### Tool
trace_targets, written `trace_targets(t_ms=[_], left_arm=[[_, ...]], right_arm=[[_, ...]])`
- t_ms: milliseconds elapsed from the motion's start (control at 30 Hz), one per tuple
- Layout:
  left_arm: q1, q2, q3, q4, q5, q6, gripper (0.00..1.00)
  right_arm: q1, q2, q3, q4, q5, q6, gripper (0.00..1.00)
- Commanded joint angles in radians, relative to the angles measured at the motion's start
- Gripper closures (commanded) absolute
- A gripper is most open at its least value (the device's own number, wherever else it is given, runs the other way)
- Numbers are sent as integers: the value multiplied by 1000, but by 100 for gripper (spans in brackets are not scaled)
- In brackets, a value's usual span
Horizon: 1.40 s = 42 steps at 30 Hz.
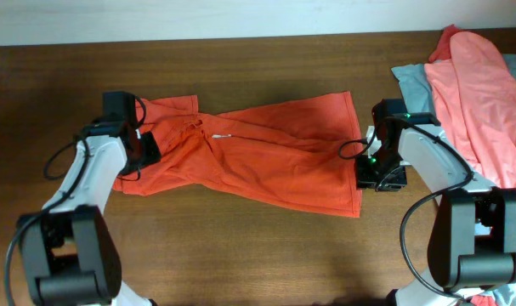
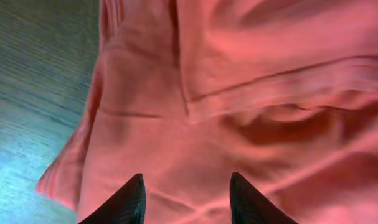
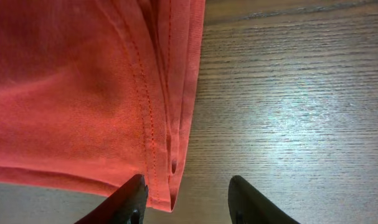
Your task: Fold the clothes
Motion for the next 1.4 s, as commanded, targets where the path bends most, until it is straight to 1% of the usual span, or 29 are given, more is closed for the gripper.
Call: trace_targets(t_ms=[0,67,167,267,367,433,500,567,633,700,733,767,833,933,1033,1167,1233,1267,1300,1367], left_arm=[[2,96,-6,10,-38,16,57],[2,144,-8,0,-36,16,60],[2,192,-9,-31,-44,16,62],[8,222,-18,-82,-99,15,68],[32,234,-37,-134,-158,13,70],[47,234,-47,-149,-159,11,70],[56,234,-50,-156,-154,11,70],[56,234,-50,-154,-151,11,70],[56,234,-50,-155,-145,11,70],[56,234,-50,-154,-122,11,70],[56,234,-50,-154,-117,11,70],[56,234,-50,-153,-113,11,70],[56,234,-50,-151,-110,11,70],[56,234,-50,-151,-109,11,70],[56,234,-50,-151,-109,11,70],[56,234,-50,-151,-109,11,70],[56,234,-50,-150,-110,11,70],[56,234,-50,-150,-109,11,70],[56,234,-50,-150,-109,11,70],[56,234,-50,-150,-109,11,70]], right_arm=[[-6,5,-2,-3,13,4,52],[-6,5,-2,-3,13,3,53],[-6,5,-2,2,14,4,53],[-6,5,-2,27,17,3,53],[-7,5,-2,54,14,-16,54],[-7,5,-2,55,-22,-36,57],[-6,5,-2,62,-128,-109,58],[-6,5,-2,74,-173,-128,58],[-5,5,-2,84,-207,-145,61],[1,5,-2,97,-254,-180,62],[1,5,-2,102,-252,-180,61],[2,5,-2,132,-241,-175,54],[1,5,-2,200,-224,-158,50],[1,9,-2,277,-216,-157,50],[1,35,-2,318,-217,-150,50],[1,116,-2,373,-241,-150,51],[1,145,-2,401,-270,-150,57],[1,164,-2,423,-300,-150,68],[1,170,-2,434,-304,-150,76],[0,171,0,452,-278,-150,94]])
